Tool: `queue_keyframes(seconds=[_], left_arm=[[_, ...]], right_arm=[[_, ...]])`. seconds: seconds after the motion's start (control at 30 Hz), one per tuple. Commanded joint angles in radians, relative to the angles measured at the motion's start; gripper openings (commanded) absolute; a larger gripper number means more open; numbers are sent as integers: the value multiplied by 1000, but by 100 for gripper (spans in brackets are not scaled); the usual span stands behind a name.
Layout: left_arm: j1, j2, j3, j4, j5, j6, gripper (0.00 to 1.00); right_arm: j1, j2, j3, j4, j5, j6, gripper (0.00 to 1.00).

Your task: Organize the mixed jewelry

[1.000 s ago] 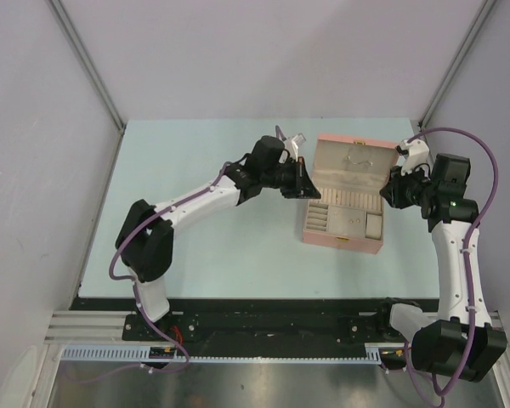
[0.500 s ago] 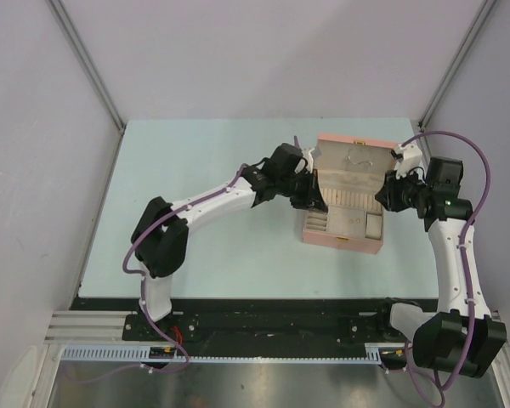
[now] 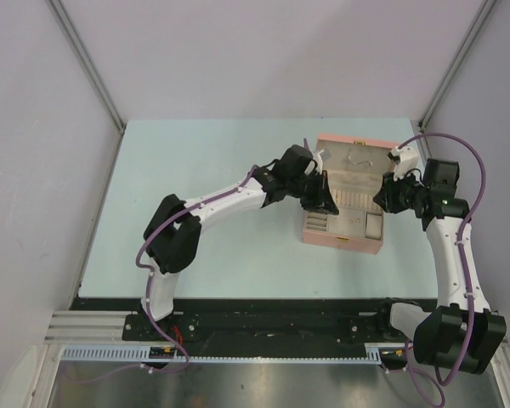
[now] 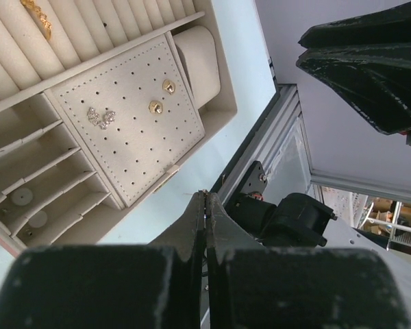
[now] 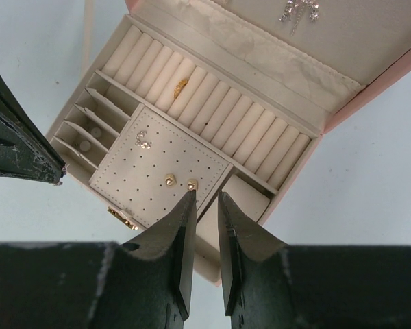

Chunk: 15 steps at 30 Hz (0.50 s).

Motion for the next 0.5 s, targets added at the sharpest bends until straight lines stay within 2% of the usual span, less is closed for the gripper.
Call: queue_keyframes(seconds=[0.0,0.47], left_arm=[[-4,8,2,45,33,-28,0],[-42,34,-27,115,60,-86,0]], right_arm=[[2,-6,-15,48,-16,-2,24],[1,-68,-64,63,-13,-5,24]])
